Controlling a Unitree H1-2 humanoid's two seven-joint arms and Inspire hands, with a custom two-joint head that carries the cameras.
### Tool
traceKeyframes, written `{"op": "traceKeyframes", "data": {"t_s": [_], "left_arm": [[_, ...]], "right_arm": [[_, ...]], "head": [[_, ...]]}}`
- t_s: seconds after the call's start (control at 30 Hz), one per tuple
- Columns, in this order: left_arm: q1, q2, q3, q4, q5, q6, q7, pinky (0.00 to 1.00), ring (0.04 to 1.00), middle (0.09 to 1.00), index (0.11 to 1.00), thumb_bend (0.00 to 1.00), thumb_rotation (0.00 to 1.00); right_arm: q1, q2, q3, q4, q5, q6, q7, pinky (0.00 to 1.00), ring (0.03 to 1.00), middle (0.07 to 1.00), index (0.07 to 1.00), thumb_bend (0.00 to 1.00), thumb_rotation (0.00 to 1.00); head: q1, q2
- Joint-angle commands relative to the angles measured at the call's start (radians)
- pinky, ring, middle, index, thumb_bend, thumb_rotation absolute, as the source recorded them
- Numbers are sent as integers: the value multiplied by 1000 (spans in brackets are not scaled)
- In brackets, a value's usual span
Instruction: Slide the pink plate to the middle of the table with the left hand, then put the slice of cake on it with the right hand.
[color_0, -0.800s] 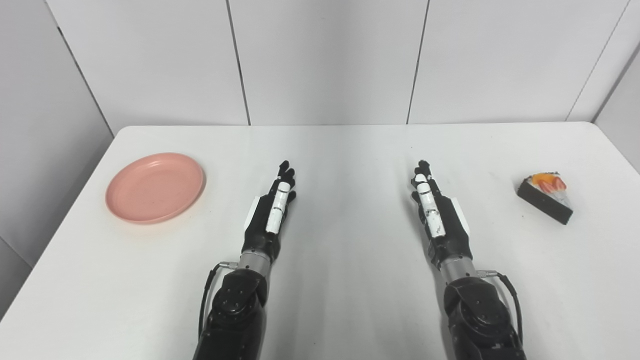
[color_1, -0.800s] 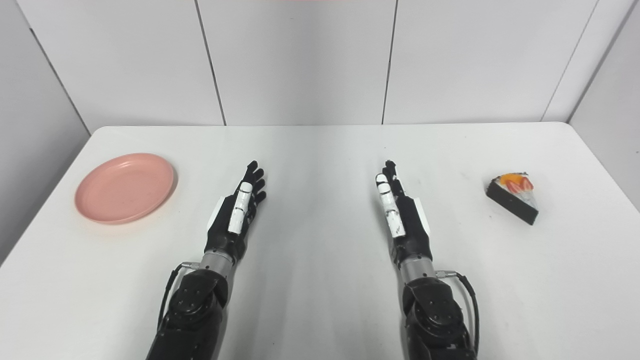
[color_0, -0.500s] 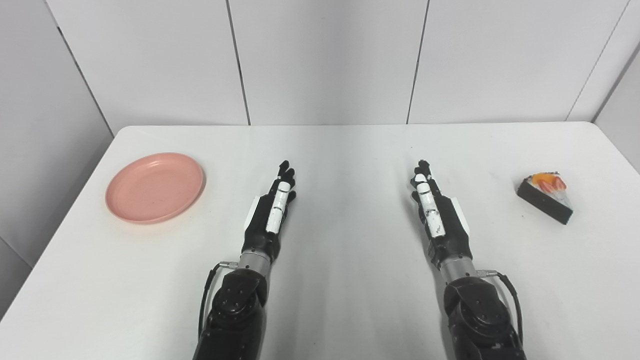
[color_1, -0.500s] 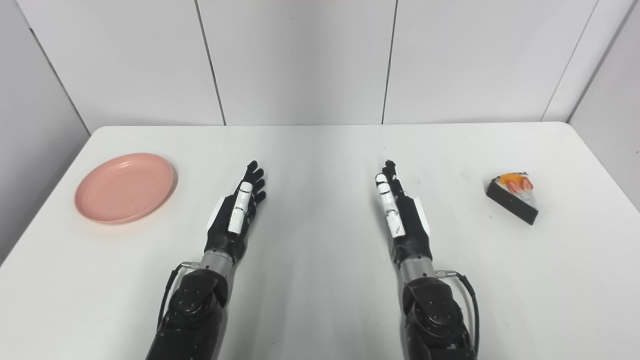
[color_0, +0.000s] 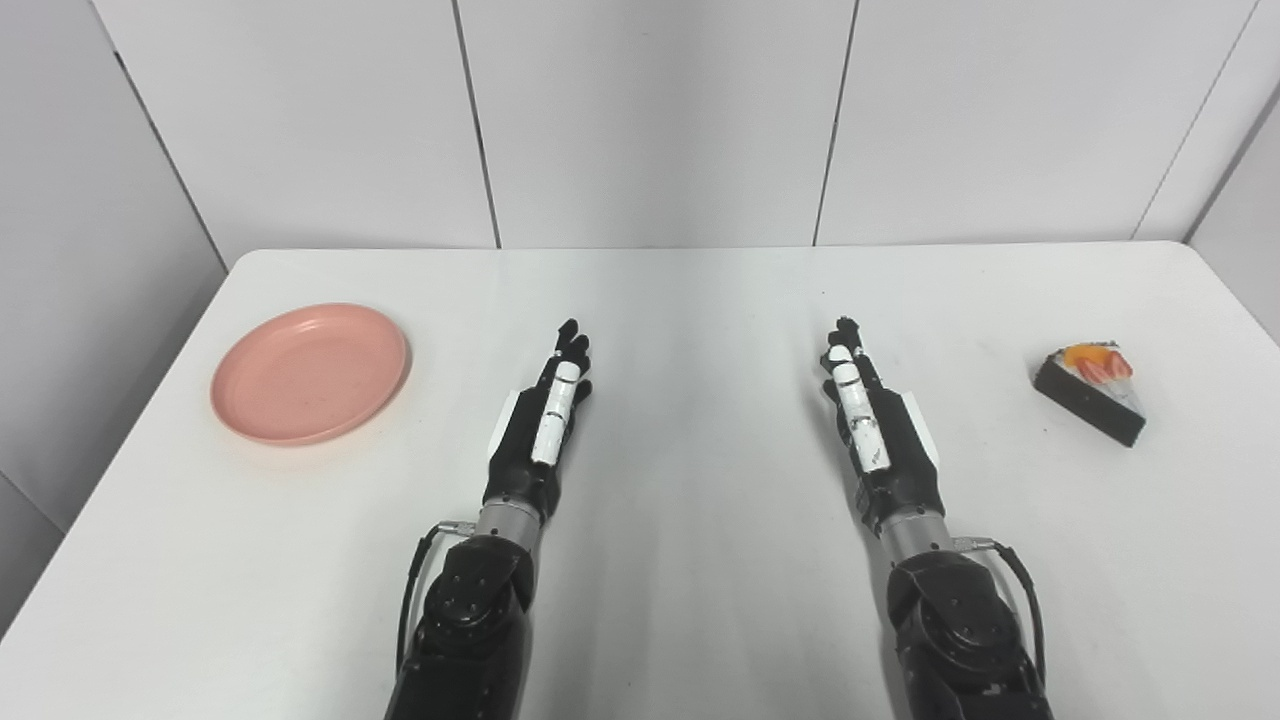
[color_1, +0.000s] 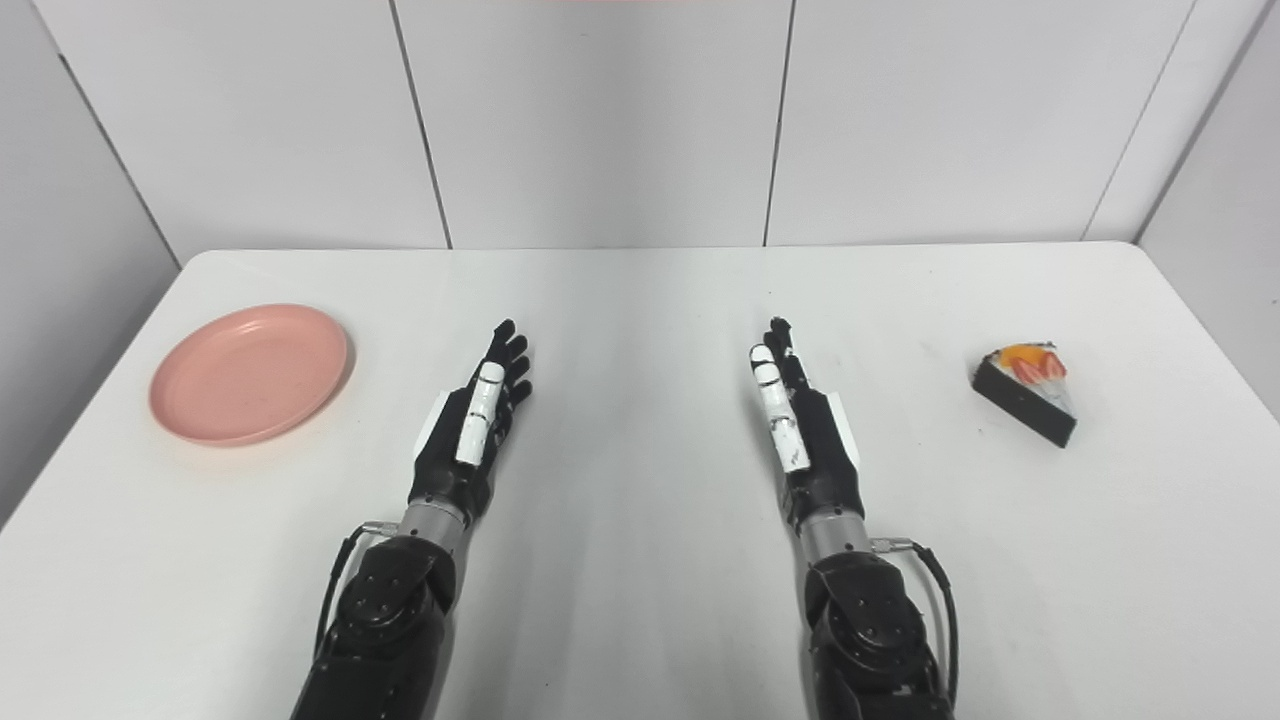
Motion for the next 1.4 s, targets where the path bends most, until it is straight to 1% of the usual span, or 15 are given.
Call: {"op": "traceKeyframes", "data": {"t_s": [0.0, 0.23, 0.33, 0.47, 0.6, 0.63, 0.67, 0.77, 0.9, 0.93, 1.07, 1.13, 1.2, 1.27, 1.37], "left_arm": [[-8, -2, 3, -27, -22, -9, -8, 1000, 1000, 1000, 1000, 612, 1000], [-1, -13, 5, -42, -48, -51, -6, 1000, 1000, 1000, 1000, 592, 1000], [-14, -23, 30, -40, -72, -62, 11, 1000, 1000, 1000, 1000, 601, 1000], [-57, -22, 73, -4, -88, -105, 38, 1000, 1000, 1000, 1000, 589, 1000], [-93, 0, 99, 38, -72, -146, 62, 1000, 1000, 1000, 1000, 617, 1000], [-106, 3, 113, 39, -88, -143, 67, 1000, 1000, 1000, 1000, 621, 1000], [-115, 5, 123, 40, -100, -140, 71, 1000, 1000, 998, 1000, 633, 1000], [-144, 21, 156, 37, -116, -129, 89, 988, 967, 971, 976, 639, 1000], [-177, 56, 194, 49, -151, -120, 84, 972, 952, 944, 953, 647, 1000], [-184, 64, 200, 57, -155, -124, 83, 962, 950, 942, 950, 643, 1000], [-214, 93, 243, 95, -158, -166, 117, 909, 918, 910, 915, 619, 1000], [-228, 116, 268, 113, -165, -181, 126, 920, 906, 899, 904, 621, 1000], [-242, 135, 296, 127, -172, -194, 140, 896, 884, 878, 883, 633, 1000], [-256, 153, 322, 142, -173, -209, 165, 853, 839, 834, 839, 648, 1000], [-275, 179, 354, 161, -169, -217, 204, 783, 767, 770, 777, 662, 1000]], "right_arm": [[-33, 3, 3, -35, -1, -9, 4, 1000, 977, 994, 1000, 503, 950], [-29, 0, 2, -37, -3, -11, 6, 1000, 975, 993, 1000, 505, 958], [-27, -3, -2, -33, 6, -14, 12, 1000, 978, 993, 1000, 502, 958], [-27, -16, -3, -19, 14, -39, 26, 1000, 991, 1000, 1000, 498, 982], [-25, -22, -8, -16, 18, -45, 31, 1000, 988, 1000, 1000, 480, 973], [-25, -25, -11, -14, 25, -50, 36, 1000, 988, 1000, 1000, 476, 971], [-24, -27, -12, -11, 30, -54, 40, 1000, 993, 1000, 1000, 465, 969], [-17, -32, -17, -18, 46, -53, 48, 1000, 994, 1000, 1000, 453, 962], [-9, -39, -19, -11, 44, -76, 52, 1000, 986, 1000, 1000, 451, 933], [-9, -41, -18, -5, 42, -84, 52, 993, 980, 997, 1000, 444, 926], [-7, -36, -24, 15, 43, -120, 46, 960, 958, 974, 991, 414, 890], [-5, -35, -25, 17, 48, -123, 49, 960, 959, 972, 990, 405, 894], [-4, -34, -27, 21, 51, -128, 51, 964, 961, 971, 993, 405, 912], [-5, -36, -27, 31, 55, -136, 55, 961, 956, 966, 990, 400, 906], [-9, -42, -27, 49, 54, -151, 61, 970, 965, 976, 999, 393, 942]], "head": [[1, 2], [10, -6], [29, -15], [69, -25], [114, -41], [144, -52], [144, -52], [194, -77], [235, -100], [250, -118], [261, -138], [265, -145], [265, -147], [270, -155], [275, -160]]}}
